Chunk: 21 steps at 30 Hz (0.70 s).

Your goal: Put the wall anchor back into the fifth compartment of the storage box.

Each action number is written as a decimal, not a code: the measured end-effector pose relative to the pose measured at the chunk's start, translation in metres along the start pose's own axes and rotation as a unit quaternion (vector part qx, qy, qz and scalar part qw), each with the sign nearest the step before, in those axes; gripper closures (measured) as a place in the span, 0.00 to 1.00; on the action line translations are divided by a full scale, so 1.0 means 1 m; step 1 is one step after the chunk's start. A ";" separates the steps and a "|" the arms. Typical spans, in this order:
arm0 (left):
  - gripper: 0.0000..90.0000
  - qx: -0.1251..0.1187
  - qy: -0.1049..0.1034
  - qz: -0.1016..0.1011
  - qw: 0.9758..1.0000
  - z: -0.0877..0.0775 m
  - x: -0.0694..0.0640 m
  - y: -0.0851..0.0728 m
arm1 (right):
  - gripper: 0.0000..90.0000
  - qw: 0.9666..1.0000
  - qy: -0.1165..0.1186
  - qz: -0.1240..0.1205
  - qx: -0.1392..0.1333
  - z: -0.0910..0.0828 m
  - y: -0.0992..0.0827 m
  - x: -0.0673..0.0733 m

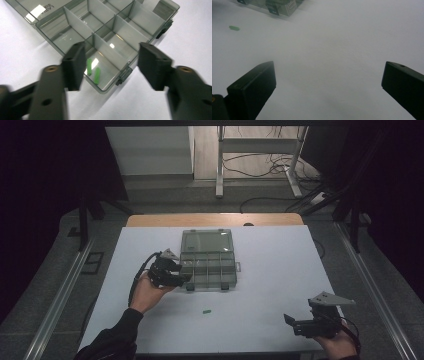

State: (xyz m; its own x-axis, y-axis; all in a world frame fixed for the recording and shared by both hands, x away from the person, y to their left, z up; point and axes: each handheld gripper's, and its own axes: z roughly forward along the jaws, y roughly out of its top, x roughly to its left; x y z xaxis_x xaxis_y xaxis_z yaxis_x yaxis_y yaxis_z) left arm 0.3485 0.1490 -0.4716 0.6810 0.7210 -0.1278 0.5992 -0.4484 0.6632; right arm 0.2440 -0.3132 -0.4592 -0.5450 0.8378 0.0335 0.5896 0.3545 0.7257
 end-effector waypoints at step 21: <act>0.00 -0.001 -0.021 0.023 1.000 -0.007 -0.022 -0.008 | 0.00 1.000 0.000 -0.001 -0.002 0.000 0.000 0.000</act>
State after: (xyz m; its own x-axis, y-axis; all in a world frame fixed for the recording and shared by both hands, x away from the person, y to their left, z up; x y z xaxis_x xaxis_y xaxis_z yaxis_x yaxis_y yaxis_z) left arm 0.3259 0.1402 -0.4694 0.7246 0.6774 -0.1272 0.5663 -0.4799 0.6701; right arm 0.2435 -0.3132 -0.4589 -0.5455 0.8375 0.0316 0.5861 0.3543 0.7286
